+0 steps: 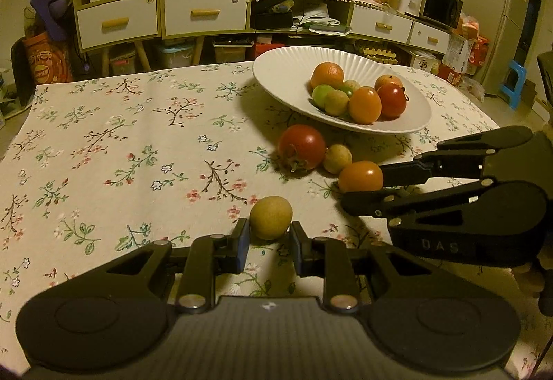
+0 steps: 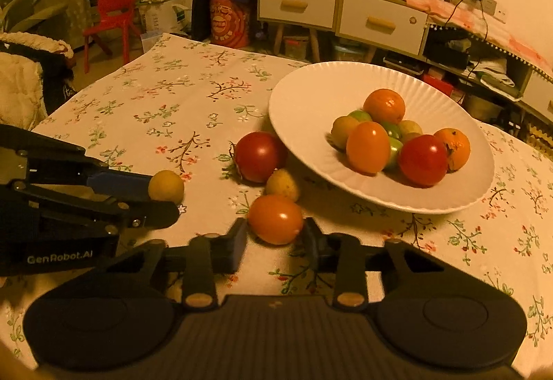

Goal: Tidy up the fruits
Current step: 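Close the left gripper on a beige tomato while the right gripper grasps an orange tomato, then carry the beige tomato in the left gripper and orange tomato in the right gripper toward the plate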

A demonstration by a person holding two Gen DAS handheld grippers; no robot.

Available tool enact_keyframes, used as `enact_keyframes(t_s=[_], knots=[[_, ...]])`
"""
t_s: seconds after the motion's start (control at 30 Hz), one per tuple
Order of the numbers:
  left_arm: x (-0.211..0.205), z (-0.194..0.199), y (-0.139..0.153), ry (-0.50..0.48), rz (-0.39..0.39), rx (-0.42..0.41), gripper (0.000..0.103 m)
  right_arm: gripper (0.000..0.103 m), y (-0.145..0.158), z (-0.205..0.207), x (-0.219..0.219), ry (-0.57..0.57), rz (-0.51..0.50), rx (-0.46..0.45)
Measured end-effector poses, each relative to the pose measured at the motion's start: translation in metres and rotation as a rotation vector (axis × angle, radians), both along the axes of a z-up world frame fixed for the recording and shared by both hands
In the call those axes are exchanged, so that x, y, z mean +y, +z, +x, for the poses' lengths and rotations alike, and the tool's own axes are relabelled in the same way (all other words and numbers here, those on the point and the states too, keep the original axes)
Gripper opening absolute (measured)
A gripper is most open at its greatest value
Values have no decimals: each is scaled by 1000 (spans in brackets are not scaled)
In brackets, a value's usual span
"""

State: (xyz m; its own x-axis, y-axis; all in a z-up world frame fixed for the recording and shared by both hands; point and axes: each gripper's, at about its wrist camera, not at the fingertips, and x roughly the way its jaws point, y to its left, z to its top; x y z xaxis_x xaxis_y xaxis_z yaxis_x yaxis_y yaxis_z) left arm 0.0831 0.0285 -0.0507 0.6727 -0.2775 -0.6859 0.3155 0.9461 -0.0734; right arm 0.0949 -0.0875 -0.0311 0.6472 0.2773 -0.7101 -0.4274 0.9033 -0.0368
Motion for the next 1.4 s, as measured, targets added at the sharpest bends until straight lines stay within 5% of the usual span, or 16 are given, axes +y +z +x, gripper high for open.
enact_keyframes(t_s=[1.23,1.4], knots=[[-21,-16,13,-6,-40,32,20,28,17,-24,-23,52,57,21],[-24,-15,17,-7,-71,33,14,28,26,-24,-32,40,84,6]])
